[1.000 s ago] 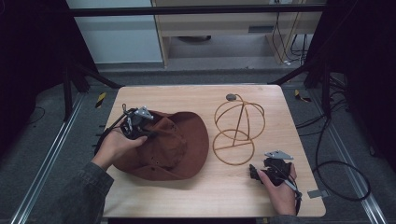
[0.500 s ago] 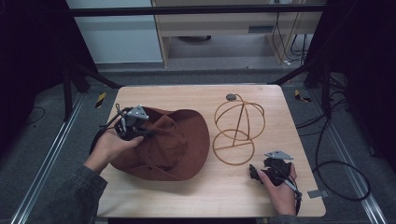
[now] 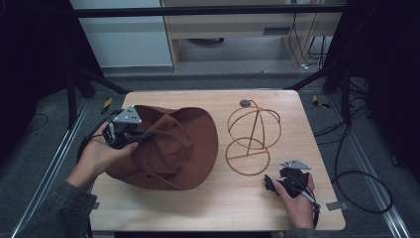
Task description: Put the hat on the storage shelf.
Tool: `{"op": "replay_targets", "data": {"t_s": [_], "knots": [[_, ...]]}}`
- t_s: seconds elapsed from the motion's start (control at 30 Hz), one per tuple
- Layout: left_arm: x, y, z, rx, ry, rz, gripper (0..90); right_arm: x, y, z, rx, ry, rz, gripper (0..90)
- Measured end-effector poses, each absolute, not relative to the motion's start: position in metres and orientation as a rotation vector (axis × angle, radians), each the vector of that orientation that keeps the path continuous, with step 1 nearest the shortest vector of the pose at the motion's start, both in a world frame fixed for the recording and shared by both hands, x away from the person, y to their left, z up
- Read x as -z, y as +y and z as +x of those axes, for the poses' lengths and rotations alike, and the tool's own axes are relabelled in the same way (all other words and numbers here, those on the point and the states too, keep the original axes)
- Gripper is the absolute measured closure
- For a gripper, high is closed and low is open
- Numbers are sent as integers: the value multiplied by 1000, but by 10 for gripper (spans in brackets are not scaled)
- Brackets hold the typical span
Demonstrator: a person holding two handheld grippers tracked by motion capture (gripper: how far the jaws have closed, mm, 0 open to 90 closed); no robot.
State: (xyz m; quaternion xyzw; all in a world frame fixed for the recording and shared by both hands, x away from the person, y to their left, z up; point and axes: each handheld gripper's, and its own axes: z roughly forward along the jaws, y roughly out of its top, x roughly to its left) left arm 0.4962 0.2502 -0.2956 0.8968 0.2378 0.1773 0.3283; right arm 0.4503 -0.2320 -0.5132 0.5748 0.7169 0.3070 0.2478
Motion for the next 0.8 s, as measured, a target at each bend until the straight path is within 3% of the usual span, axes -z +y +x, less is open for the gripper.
{"op": "replay_targets", "data": {"t_s": [0.47,0.8], "knots": [[243,265,480,-561,598,2259,890,513,-232,450,-837,1954,1567,4],[212,253,483,-612,548,2254,890,513,-232,450,-836,1954,1565,4]]}}
